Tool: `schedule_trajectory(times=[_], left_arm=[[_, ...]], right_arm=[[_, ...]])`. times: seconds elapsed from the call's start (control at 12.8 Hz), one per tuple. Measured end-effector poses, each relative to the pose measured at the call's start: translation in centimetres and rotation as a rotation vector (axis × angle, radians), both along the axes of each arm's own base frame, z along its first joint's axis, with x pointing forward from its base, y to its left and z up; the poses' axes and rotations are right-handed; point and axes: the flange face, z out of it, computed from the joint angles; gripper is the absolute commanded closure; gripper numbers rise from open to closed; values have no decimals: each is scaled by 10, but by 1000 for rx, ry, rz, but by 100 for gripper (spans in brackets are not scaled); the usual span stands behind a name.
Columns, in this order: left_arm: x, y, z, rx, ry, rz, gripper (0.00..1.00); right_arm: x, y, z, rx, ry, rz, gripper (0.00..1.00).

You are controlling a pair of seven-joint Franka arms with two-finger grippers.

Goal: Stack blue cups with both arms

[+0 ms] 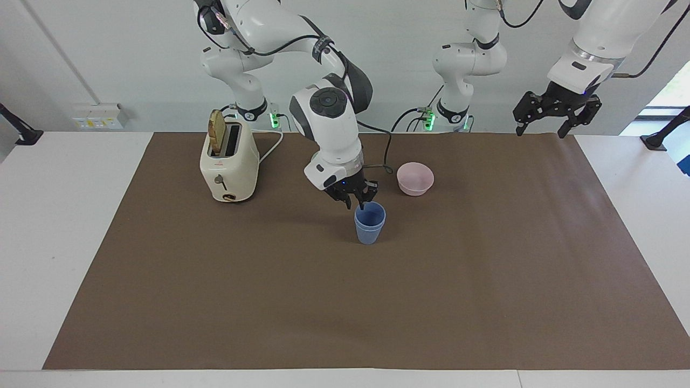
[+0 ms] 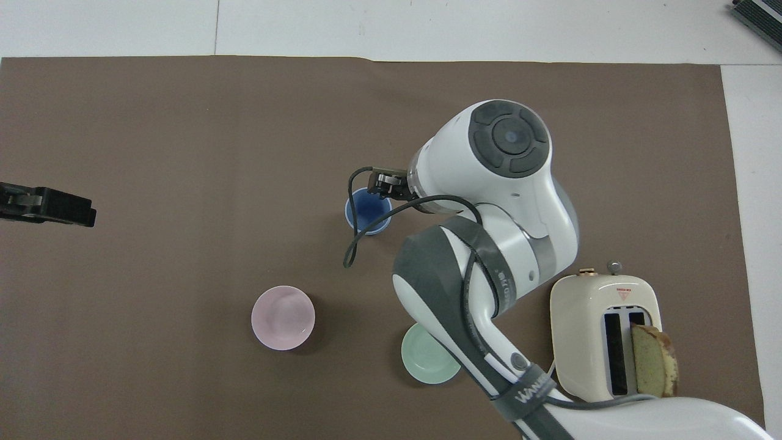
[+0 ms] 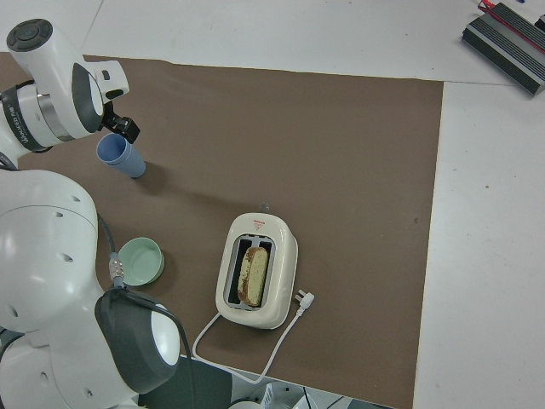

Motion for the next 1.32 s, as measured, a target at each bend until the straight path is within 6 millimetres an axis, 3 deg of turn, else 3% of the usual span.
schedule_trajectory(times=[0.31, 0.62, 0.78, 1.01, 1.32], left_arm=[[0, 0, 0, 0, 0, 0, 0], [0, 0, 0, 0, 0, 0, 0], [0, 0, 0, 0, 0, 0, 0], [0, 0, 0, 0, 0, 0, 0], [0, 0, 0, 0, 0, 0, 0]], right_arm=[[6, -102, 63, -33, -12, -27, 0], [-14, -172, 117, -58, -15, -32, 0], [-21, -203, 134, -97, -23, -21, 0], [-26, -233, 147, -166, -17, 19, 0], [-35, -248, 149, -187, 18, 99, 0]])
